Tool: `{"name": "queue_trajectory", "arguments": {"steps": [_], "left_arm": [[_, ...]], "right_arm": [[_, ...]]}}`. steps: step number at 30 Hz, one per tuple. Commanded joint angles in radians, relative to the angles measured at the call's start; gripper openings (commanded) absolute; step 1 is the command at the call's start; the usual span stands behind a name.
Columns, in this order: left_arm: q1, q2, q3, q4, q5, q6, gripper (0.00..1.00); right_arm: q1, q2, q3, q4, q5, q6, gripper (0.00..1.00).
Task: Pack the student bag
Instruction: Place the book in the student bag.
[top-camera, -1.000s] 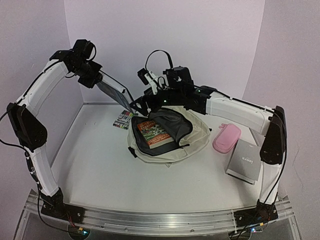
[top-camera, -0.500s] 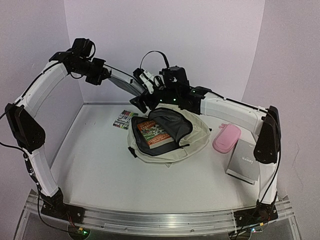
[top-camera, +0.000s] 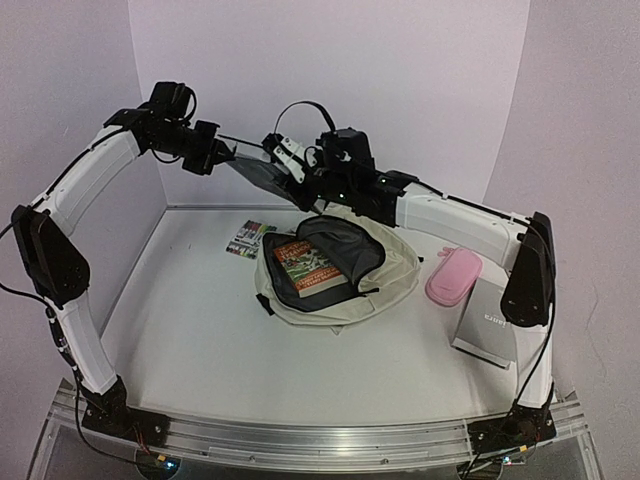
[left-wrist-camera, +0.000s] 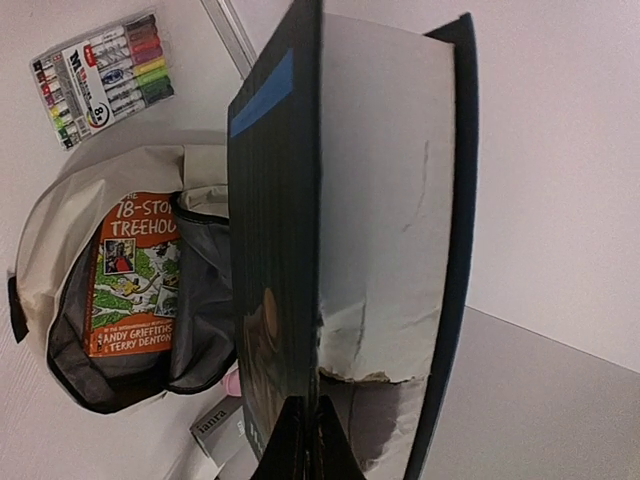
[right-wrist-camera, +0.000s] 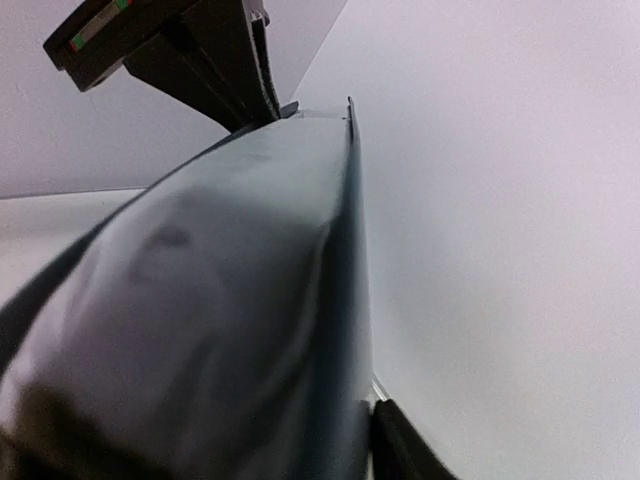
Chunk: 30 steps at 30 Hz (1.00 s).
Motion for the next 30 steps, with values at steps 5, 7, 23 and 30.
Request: {"name": "queue_trajectory", "arguments": {"steps": [5,7,23,30], "left_arm": [[0.039,-0.065,-0.031,0.132,0.134,0.174,0.43],[0.085,-0.066,-0.035,0.164,0.231,0.252,0.53],[0.175,-0.22,-0.41,0.485,0.667,0.601,0.99],[0.107,-0.286,-0.577,0.687,0.781,0.55,0.97]], "right_arm": [[-0.034,-0.122,-0.007,-0.066,-0.103,0.201,0.2],[-0.073,-0.136,0.021,-0.136,-0.185,0.338,0.18],[-0.331,-0.22,-0.03,-0.19,-0.985,1.05,0.15],[-0.344,-0.223,-0.114,0.023,-1.112,1.285,0.13]]}}
